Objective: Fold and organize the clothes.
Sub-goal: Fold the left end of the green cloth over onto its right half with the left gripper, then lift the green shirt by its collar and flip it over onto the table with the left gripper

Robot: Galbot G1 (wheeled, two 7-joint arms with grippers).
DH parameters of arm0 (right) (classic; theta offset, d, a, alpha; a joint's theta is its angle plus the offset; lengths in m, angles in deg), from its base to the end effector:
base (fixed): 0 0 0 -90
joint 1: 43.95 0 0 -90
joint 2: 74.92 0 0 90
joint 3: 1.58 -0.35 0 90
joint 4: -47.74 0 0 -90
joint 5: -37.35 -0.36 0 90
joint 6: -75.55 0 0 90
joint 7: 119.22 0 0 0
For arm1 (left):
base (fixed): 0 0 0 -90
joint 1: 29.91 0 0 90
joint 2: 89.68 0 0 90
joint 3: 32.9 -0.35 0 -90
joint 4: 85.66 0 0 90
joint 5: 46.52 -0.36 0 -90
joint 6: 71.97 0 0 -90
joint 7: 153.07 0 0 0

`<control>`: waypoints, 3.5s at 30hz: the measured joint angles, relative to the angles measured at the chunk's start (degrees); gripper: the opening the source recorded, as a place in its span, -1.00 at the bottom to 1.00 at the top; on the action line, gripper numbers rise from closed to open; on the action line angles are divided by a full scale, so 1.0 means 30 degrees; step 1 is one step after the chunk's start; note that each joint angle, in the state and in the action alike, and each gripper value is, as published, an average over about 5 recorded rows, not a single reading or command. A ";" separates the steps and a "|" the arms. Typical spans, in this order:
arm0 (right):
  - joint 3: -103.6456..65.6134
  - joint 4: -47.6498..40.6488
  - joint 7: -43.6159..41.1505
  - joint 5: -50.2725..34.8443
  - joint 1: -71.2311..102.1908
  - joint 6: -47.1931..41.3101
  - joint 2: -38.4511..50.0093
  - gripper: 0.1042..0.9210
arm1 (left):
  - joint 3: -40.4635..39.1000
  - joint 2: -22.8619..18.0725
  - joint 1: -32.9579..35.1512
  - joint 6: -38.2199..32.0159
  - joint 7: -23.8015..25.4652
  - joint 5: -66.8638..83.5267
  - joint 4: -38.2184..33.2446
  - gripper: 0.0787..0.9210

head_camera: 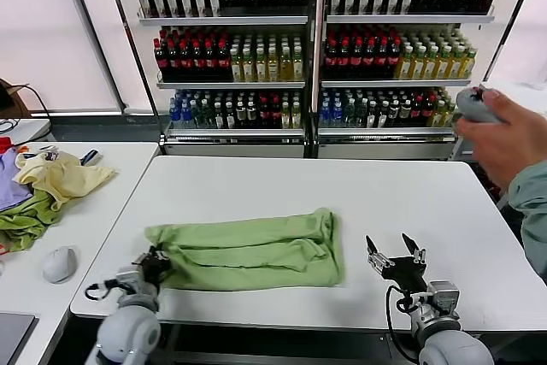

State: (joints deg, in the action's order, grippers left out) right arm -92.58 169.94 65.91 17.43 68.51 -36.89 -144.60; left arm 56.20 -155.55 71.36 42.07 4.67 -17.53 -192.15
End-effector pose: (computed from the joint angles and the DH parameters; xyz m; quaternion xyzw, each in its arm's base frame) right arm 0.2255 -0.0599 -0.2517 0.0432 -0.9914 0.0113 0.1232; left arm 0.2939 0.0964 -0.2914 0.1152 -0.9761 -0.0007 0.1843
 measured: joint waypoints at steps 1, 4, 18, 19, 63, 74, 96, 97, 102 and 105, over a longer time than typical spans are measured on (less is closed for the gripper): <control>0.0028 0.0003 0.0000 0.0007 -0.0007 0.0010 -0.0012 0.76 | 0.0429 0.0286 -0.0057 0.0042 0.0140 0.0269 -0.0108 -0.87; 0.0076 0.0031 -0.0001 0.0045 0.0000 0.0034 -0.0054 0.76 | 0.1585 0.0962 -0.0141 0.0201 0.0454 0.1296 -0.0518 -0.87; 0.0290 0.0198 0.0002 0.0451 0.0208 0.0072 -0.0390 0.76 | 0.1007 -0.0462 -0.0419 0.0366 0.0600 0.8338 -0.4109 -0.87; 0.0291 0.0214 0.0002 0.0479 0.0228 0.0075 -0.0408 0.76 | 0.0661 -0.0729 -0.0501 0.0329 0.0601 0.8619 -0.4193 -0.87; 0.1182 -0.1154 -0.0026 0.0707 -0.1202 0.0176 -0.0841 0.76 | -0.3858 -0.2057 -0.1601 -0.1787 0.2121 0.3727 -0.1169 0.77; 0.1017 -0.1020 -0.0030 0.0693 -0.1096 0.0176 -0.0723 0.76 | -0.3923 -0.1776 -0.1494 -0.0395 0.1033 -0.1980 0.1078 0.76; 0.0909 -0.0533 -0.0002 0.0666 -0.0878 0.0124 -0.0816 0.76 | -0.3437 -0.1516 -0.1681 0.1860 0.1164 -0.0042 0.1427 -0.61; 0.0904 -0.0514 0.0005 0.0666 -0.0875 0.0123 -0.0816 0.76 | -0.3336 -0.1536 -0.1682 0.1963 0.1161 0.0440 0.1399 -0.67; 0.0853 -0.0381 0.0027 0.0664 -0.0819 0.0116 -0.0820 0.76 | -0.2821 -0.1685 -0.1722 0.2283 0.1091 0.2967 0.1174 -0.92; 0.0780 -0.0298 0.0033 0.0644 -0.0766 0.0112 -0.0800 0.76 | -0.2471 -0.1720 -0.1759 0.2363 0.1051 0.4545 0.1016 -0.95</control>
State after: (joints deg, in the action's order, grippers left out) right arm -90.25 169.04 66.01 19.36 66.21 -36.55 -147.00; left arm 48.79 -160.71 66.08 49.16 7.82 -3.89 -189.10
